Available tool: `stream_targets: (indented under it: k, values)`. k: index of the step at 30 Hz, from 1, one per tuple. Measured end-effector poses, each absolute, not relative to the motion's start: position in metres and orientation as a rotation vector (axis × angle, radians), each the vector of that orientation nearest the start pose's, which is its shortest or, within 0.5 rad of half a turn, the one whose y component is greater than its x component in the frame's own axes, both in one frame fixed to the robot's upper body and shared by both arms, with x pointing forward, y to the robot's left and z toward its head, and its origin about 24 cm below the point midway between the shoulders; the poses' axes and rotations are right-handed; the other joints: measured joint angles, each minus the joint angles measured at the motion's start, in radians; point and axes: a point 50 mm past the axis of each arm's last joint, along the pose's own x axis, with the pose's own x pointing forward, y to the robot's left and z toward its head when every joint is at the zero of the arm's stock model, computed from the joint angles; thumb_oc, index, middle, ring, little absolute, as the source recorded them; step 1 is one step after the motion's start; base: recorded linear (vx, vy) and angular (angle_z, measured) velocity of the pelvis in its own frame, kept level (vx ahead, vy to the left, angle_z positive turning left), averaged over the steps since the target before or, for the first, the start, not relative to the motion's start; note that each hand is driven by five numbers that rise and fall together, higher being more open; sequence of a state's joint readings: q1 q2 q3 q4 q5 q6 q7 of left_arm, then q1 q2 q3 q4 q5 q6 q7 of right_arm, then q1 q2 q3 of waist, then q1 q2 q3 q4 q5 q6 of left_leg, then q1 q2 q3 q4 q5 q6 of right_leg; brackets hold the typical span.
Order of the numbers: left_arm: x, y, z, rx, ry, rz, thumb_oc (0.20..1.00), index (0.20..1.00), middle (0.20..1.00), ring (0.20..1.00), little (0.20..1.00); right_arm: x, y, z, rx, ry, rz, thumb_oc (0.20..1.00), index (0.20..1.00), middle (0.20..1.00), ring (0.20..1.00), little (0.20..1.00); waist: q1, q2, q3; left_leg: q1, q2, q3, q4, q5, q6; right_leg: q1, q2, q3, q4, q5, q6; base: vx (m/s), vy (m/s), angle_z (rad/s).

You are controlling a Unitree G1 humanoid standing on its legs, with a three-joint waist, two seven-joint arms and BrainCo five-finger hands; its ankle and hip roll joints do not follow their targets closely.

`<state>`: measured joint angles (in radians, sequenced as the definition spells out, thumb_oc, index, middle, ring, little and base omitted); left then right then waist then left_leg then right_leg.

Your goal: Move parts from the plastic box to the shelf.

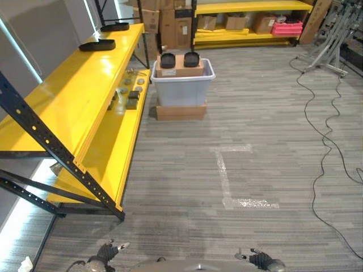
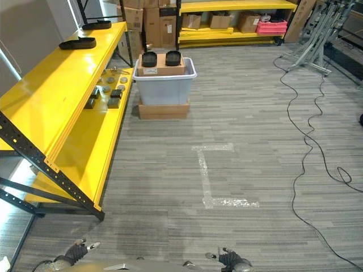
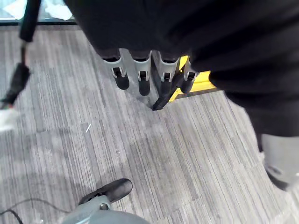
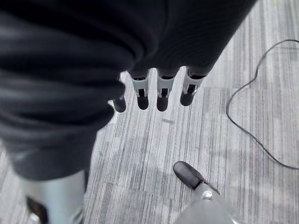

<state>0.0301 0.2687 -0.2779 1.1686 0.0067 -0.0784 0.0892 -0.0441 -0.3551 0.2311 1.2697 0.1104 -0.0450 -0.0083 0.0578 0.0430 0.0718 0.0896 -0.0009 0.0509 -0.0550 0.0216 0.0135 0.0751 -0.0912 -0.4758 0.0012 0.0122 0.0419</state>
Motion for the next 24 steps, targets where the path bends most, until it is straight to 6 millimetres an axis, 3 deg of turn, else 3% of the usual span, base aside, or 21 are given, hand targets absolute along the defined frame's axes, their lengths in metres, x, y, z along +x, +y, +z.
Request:
stream_targets:
  k: [14,19,24]
  values:
    - [0.096,0.230,-0.157,0.458,1.119,-0.038,1.000,1.000,1.000,1.000,1.000,0.093,-0.278,-0.149,-0.354,1.224,-0.126,1.000,1.000,1.000,1.000,1.000,-0.007,0.011,0.002,0.030,0.004,0.005,-0.018,-0.005,-0.010,0.047,0.022,0.009,-0.071,0.033,-0.003,0.02,-0.009,-0.02]
    - [0.085,0.221,-0.163,0.431,1.156,-0.054,1.000,1.000,1.000,1.000,1.000,0.089,-0.274,-0.151,-0.309,1.246,-0.152,1.000,1.000,1.000,1.000,1.000,-0.014,0.016,0.001,0.031,0.010,0.009,-0.019,-0.004,-0.008,0.048,0.029,0.015,-0.080,0.033,-0.007,0.05,-0.055,-0.04]
    - [0.092,0.214,-0.162,0.424,1.138,-0.081,1.000,1.000,1.000,1.000,1.000,0.093,-0.274,-0.151,-0.302,1.240,-0.156,1.000,1.000,1.000,1.000,1.000,-0.017,0.024,0.018,0.014,0.013,0.008,0.003,-0.005,-0.013,0.042,0.033,0.012,-0.085,0.033,-0.011,0.03,-0.076,0.03]
